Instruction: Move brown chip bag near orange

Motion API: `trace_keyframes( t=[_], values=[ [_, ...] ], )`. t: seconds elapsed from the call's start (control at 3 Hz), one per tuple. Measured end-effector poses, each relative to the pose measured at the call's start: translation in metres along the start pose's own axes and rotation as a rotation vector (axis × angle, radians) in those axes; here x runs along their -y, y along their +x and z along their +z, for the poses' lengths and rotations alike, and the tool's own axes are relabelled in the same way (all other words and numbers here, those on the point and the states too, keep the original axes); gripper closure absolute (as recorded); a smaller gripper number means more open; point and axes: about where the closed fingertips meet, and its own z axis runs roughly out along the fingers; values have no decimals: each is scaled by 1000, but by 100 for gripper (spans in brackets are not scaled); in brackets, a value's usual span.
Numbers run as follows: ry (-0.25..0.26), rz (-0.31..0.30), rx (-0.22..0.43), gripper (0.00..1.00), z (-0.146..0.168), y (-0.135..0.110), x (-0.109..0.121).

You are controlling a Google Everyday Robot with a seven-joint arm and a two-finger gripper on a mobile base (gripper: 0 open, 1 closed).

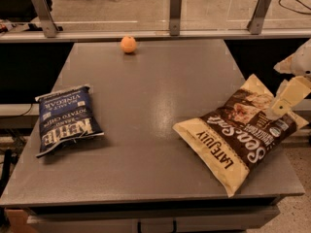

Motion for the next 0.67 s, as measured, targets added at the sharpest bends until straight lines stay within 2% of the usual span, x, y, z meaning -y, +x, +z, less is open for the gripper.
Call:
trace_keyframes(
  t=[0.33, 0.67],
  values=[
    [-87, 14, 9, 0, 20, -8, -19],
    [-163, 36, 6, 16, 37, -13, -33]
  ],
)
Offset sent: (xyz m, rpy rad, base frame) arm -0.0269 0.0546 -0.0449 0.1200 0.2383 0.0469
